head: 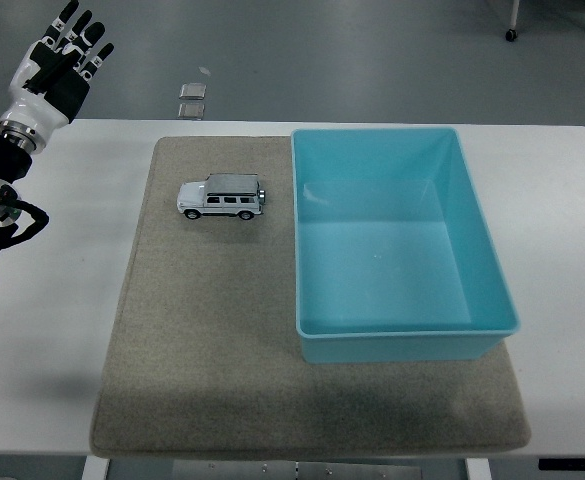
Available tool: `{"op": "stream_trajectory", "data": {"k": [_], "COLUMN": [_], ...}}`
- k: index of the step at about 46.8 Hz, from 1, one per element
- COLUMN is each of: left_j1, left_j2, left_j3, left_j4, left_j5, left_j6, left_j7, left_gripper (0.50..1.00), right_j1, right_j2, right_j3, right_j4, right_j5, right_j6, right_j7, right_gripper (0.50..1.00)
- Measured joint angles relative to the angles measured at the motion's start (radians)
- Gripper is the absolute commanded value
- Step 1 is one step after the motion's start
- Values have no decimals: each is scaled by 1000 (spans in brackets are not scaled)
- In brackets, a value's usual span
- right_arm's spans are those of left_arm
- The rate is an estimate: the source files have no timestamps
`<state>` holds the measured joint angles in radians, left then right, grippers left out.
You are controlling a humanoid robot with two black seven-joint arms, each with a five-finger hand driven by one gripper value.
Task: Left hand put the white car in the blue box
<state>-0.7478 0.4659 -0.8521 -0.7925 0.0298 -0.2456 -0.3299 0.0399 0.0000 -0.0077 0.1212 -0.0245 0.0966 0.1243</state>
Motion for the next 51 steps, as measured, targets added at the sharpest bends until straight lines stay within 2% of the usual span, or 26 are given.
{"op": "stream_trajectory", "data": {"k": [8, 15, 21, 31, 44, 51], "left_j1": [-13, -34, -60, -145, -249, -258], "left_j2": [2, 16, 59, 113, 246, 266], "left_j3": [3, 39, 83, 277, 542, 575], "left_j4": [-8, -49, -75, -96, -273, -310], "left_j5": [54, 215, 337, 462, 639, 807], "left_j6": [-12, -20, -20, -4, 27, 66], "left_j7": [0, -4, -6, -21, -33, -24], "left_gripper": [990, 981, 981, 904, 904, 911], "right_j1": [0, 0, 0, 0, 0, 0], "right_j2": [0, 0, 0, 0, 0, 0], "right_j3": [0, 0, 0, 0, 0, 0], "right_j4": [0, 0, 0, 0, 0, 0], "right_j5": [0, 0, 0, 0, 0, 0], "right_j6": [0, 0, 0, 0, 0, 0], "right_j7": [0, 0, 0, 0, 0, 0], "right_gripper": [936, 936, 936, 936, 936, 936]}}
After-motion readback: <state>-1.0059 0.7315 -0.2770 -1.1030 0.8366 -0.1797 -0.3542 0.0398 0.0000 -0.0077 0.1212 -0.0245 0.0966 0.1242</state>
